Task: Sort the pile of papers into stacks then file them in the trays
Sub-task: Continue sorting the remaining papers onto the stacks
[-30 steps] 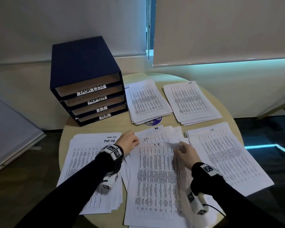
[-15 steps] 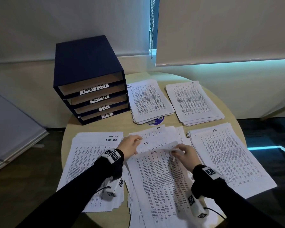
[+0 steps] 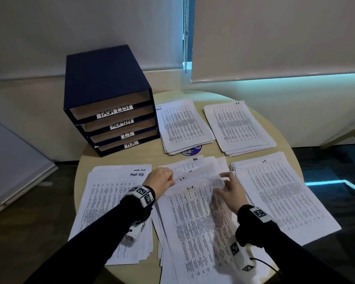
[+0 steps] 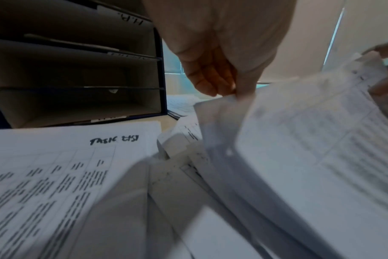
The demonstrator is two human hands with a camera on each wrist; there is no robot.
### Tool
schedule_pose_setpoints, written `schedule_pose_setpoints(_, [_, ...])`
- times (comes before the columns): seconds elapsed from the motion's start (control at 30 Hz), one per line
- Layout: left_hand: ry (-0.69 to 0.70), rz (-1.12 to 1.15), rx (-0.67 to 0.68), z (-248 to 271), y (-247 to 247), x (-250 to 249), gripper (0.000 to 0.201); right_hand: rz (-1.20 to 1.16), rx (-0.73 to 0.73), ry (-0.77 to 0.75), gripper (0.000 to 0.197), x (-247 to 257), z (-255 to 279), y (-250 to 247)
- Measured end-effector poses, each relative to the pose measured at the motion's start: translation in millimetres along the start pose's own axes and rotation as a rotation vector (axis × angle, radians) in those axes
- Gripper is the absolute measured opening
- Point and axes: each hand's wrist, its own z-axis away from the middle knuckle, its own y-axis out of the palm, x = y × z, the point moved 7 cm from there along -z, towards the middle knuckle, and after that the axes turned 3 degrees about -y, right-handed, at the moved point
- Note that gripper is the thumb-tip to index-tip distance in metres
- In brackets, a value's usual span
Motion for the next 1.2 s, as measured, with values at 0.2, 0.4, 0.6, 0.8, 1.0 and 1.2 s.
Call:
schedule_pose_setpoints(0.2, [0.049,-0.058,-0.017,1.4,-6.0,-5.9,0.024,0.017,0.024,0.002,0.021,1.5,-3.4,1.6])
schedule_pose_setpoints(0.4, [0.109,-0.155,0.023,-5.9,0.9,-4.5,0.030,0.084,-0.028,-0.004,0.025,11.0,-5.9,-1.6])
schedule_pose_setpoints(0.6, [0.246,-0.131,-0.116,0.2,6.7,-8.7,0.033,0.171,-0.040,-0.067,0.025,15.0,-7.4,-5.0])
schedule_pose_setpoints(0.8, [0.203,0.077,0.070,9.9,9.6,-10.6,0.059,0.130,-0.056,-0.111,0.016,8.6,-6.9,-2.0])
schedule_pose_setpoints(1.0, [-0.179,0.355,0.104,-5.8,17.7,4.4,0.047,-0.022,0.023,-0.069,0.025,7.4,4.8,1.9])
schedule_pose_setpoints(1.2, [-0.183,0.226,0.042,-9.2,15.1,4.0,0.024,0.000,-0.069,-0.042,0.030,3.9,7.4,-6.5])
